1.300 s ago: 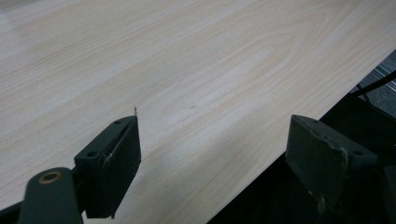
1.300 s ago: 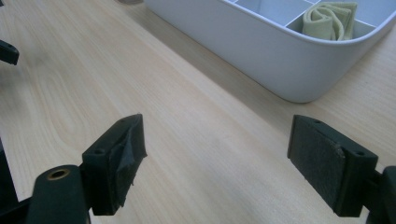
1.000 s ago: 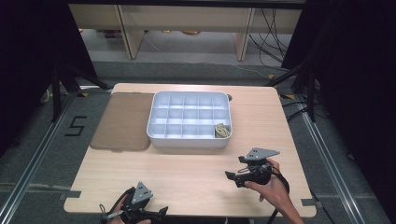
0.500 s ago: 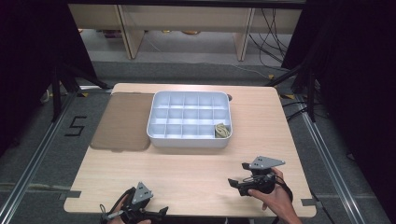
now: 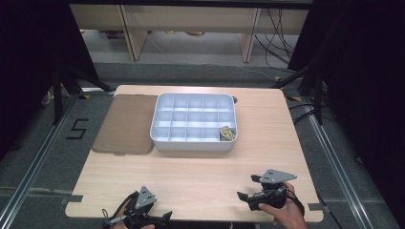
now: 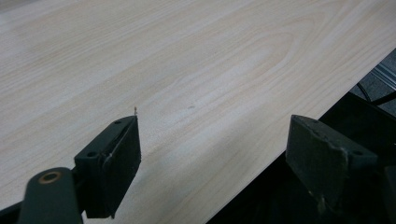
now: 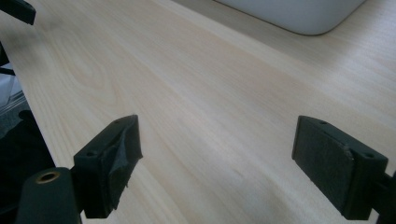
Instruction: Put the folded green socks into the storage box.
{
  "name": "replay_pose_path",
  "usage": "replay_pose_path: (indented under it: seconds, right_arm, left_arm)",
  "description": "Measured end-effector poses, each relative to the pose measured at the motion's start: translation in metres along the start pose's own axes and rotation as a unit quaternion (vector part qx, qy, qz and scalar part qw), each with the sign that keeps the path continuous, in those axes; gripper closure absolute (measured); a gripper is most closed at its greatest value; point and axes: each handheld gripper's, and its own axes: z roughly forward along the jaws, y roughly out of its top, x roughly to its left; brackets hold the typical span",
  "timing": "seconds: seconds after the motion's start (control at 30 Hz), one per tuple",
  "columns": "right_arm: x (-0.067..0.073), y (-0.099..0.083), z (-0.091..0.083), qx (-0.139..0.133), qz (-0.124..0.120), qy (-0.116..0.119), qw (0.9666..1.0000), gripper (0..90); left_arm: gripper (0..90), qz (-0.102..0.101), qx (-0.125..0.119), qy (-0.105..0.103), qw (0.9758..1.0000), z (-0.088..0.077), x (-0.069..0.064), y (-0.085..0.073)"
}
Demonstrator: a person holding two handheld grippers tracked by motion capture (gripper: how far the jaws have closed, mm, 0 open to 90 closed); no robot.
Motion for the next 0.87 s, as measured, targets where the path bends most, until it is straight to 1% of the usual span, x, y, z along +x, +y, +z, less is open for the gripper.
replay_pose_path:
  seconds: [0.03, 0.07, 0.1, 0.13, 0.2, 0.23, 0.27, 0.3, 0.33, 0.37, 0.4, 0.43, 0.5, 0.53, 0.57, 0.63, 0.67, 0.87]
  right_arm:
    - [0.000, -0.002, -0.001, -0.001, -0.005, -0.005, 1.0000, 16.3]
    - [0.001, -0.004, -0.002, -0.001, 0.000, -0.002, 1.0000, 16.3]
    - [0.001, -0.004, -0.003, -0.001, -0.003, 0.000, 1.0000, 16.3]
    - [0.003, -0.006, -0.005, -0.003, 0.002, -0.013, 0.9999, 16.3]
    - [0.003, -0.009, -0.007, -0.007, -0.007, -0.020, 0.9997, 16.3]
    - [0.007, -0.010, -0.007, -0.005, 0.012, -0.017, 0.9998, 16.3]
    - [0.005, -0.011, -0.007, -0.005, -0.008, -0.016, 0.9998, 16.3]
    - [0.007, -0.012, -0.008, 0.000, -0.001, -0.015, 0.9999, 16.3]
    - [0.009, -0.014, -0.008, -0.003, 0.009, -0.012, 0.9999, 16.3]
    - [0.008, -0.014, -0.008, 0.001, 0.003, -0.008, 1.0000, 16.3]
    - [0.006, -0.015, -0.007, -0.008, -0.012, -0.009, 0.9998, 16.3]
    - [0.007, -0.015, -0.008, 0.000, -0.007, -0.002, 1.0000, 16.3]
    - [0.009, -0.016, -0.008, 0.004, -0.001, -0.002, 1.0000, 16.3]
    - [0.010, -0.017, -0.008, 0.006, -0.002, -0.014, 0.9999, 16.3]
    - [0.009, -0.017, -0.008, 0.004, -0.005, -0.015, 0.9999, 16.3]
    - [0.009, -0.017, -0.007, -0.001, -0.007, -0.016, 0.9998, 16.3]
    - [0.008, -0.017, -0.007, -0.001, -0.016, -0.018, 0.9997, 16.3]
    - [0.008, -0.017, -0.007, 0.003, -0.013, -0.017, 0.9998, 16.3]
  left_arm:
    - [17.3, 0.000, 0.000, 0.000, 1.0000, 0.000, 0.000, 0.000]
    - [17.3, 0.000, 0.000, 0.000, 1.0000, 0.000, 0.000, 0.000]
    - [17.3, 0.000, 0.001, 0.000, 1.0000, 0.000, 0.000, 0.000]
    - [17.3, 0.000, 0.000, 0.001, 1.0000, 0.000, 0.000, 0.000]
    - [17.3, 0.000, 0.000, 0.000, 1.0000, 0.001, -0.001, 0.000]
    - [17.3, 0.000, 0.000, 0.001, 1.0000, 0.001, -0.001, 0.000]
    - [17.3, 0.003, 0.000, 0.002, 1.0000, 0.001, -0.001, 0.000]
    - [17.3, 0.008, 0.000, 0.002, 1.0000, 0.000, 0.000, 0.000]
    - [17.3, 0.007, 0.001, 0.002, 1.0000, 0.001, 0.000, 0.000]
    - [17.3, 0.007, 0.001, 0.002, 1.0000, 0.001, 0.000, 0.000]
    - [17.3, 0.006, 0.000, 0.002, 1.0000, 0.001, 0.000, 0.000]
    - [17.3, 0.008, 0.001, 0.002, 1.0000, 0.001, 0.000, 0.000]
    - [17.3, 0.008, 0.001, 0.002, 1.0000, 0.001, 0.000, 0.000]
    - [17.3, 0.007, 0.001, 0.002, 1.0000, 0.001, 0.000, 0.000]
    - [17.3, 0.007, 0.001, 0.002, 1.0000, 0.001, 0.000, 0.000]
    - [17.3, 0.007, 0.001, 0.002, 1.0000, 0.001, 0.000, 0.000]
    - [17.3, 0.008, 0.001, 0.002, 1.0000, 0.001, 0.000, 0.000]
    - [17.3, 0.006, 0.001, 0.002, 1.0000, 0.001, 0.000, 0.000]
